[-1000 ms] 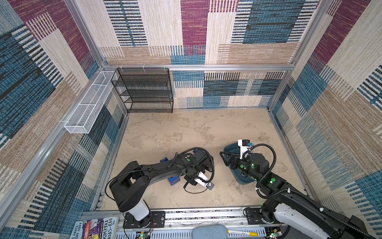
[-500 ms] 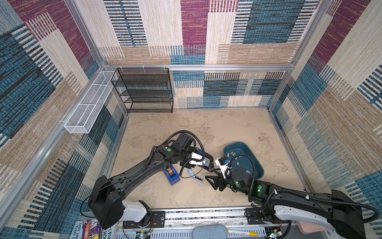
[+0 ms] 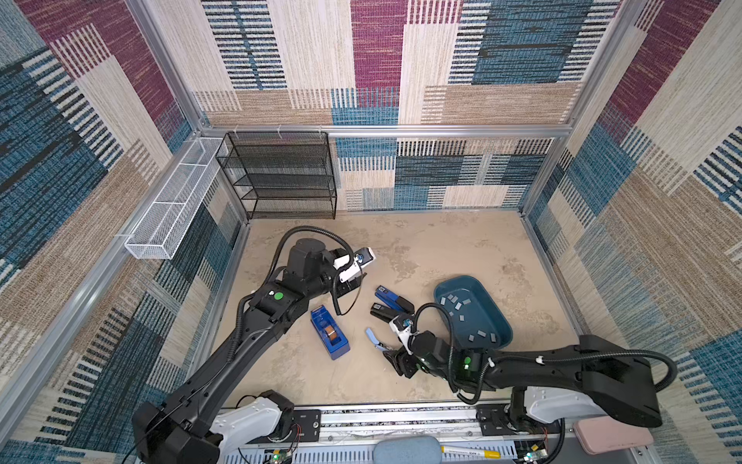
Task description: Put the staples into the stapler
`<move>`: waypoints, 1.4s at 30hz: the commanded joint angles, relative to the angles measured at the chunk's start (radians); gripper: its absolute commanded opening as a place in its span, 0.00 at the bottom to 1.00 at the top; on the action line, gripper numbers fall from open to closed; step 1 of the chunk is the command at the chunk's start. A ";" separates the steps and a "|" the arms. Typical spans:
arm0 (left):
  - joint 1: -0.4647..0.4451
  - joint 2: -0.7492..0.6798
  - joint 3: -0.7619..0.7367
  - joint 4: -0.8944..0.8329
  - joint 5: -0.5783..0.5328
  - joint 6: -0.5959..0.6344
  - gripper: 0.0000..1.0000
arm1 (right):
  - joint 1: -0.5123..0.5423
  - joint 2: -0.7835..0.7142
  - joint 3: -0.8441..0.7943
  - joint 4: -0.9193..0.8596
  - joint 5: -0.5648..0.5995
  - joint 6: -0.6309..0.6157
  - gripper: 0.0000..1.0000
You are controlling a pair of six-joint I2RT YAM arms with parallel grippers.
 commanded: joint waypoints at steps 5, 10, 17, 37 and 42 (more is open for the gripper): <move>0.005 -0.021 -0.043 0.071 -0.017 -0.094 0.62 | 0.005 0.190 0.135 -0.141 0.100 0.006 0.61; 0.005 -0.023 -0.046 0.069 -0.022 -0.077 0.62 | 0.028 0.255 0.181 -0.185 0.122 0.010 0.52; 0.005 -0.021 -0.045 0.066 -0.011 -0.072 0.62 | 0.080 0.334 0.259 -0.267 0.198 0.023 0.33; 0.009 -0.035 -0.051 0.068 -0.017 -0.063 0.61 | 0.212 0.719 0.691 -1.089 0.543 0.253 0.24; 0.010 -0.035 -0.051 0.068 -0.016 -0.061 0.62 | 0.274 0.792 0.726 -1.197 0.547 0.260 0.30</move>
